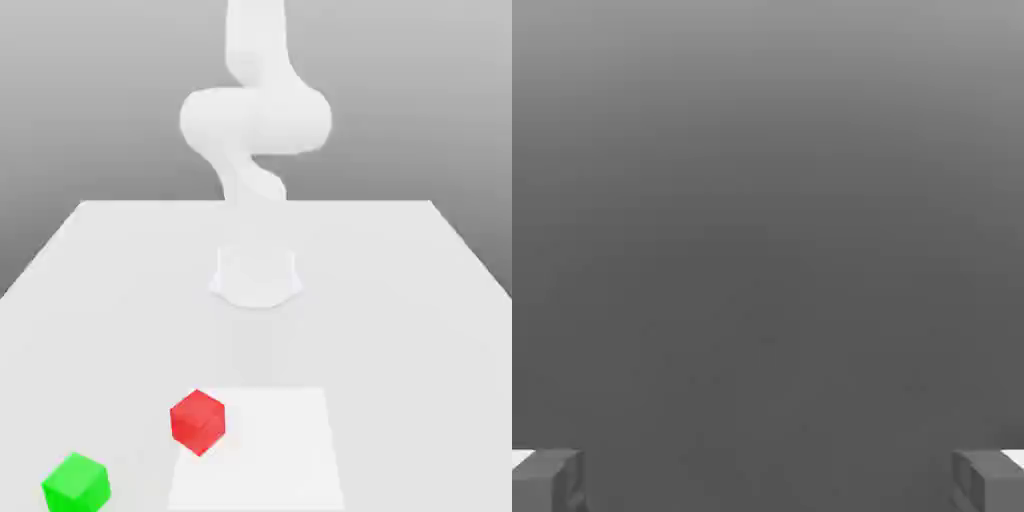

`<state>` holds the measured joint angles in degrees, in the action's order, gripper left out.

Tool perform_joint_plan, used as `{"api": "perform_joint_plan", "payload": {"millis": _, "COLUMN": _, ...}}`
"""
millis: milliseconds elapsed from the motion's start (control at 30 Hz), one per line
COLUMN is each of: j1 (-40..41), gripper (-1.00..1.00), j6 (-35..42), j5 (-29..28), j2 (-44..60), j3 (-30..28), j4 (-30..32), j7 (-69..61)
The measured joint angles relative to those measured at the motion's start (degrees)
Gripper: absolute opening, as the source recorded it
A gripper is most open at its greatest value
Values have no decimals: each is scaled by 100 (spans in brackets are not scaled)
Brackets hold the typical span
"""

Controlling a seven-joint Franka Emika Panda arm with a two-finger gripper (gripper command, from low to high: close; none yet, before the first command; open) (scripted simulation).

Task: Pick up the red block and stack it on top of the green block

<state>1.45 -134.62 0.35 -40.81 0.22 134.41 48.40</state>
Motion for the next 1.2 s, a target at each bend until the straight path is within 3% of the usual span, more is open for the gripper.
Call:
{"api": "perform_joint_plan", "payload": {"millis": 633, "j1": 904, "gripper": 0, "j6": -2253, "j5": -24, "j2": 4003, "j3": -11, "j4": 2059, "j7": 2250}}
{"api": "perform_joint_plan", "payload": {"millis": 867, "j1": 924, "gripper": 0, "j6": -3405, "j5": -24, "j2": 5456, "j3": -31, "j4": 2049, "j7": 2419}}
{"api": "perform_joint_plan", "payload": {"millis": 900, "j1": 925, "gripper": -100, "j6": -3515, "j5": -23, "j2": 5585, "j3": -30, "j4": 2031, "j7": 2419}}
{"api": "perform_joint_plan", "payload": {"millis": 1100, "j1": 929, "gripper": -100, "j6": -3576, "j5": -36, "j2": 5649, "j3": -26, "j4": 2021, "j7": 2432}}
{"api": "perform_joint_plan", "payload": {"millis": 1200, "j1": 938, "gripper": -100, "j6": -3248, "j5": -42, "j2": 5265, "j3": -20, "j4": 2078, "j7": 2436}}
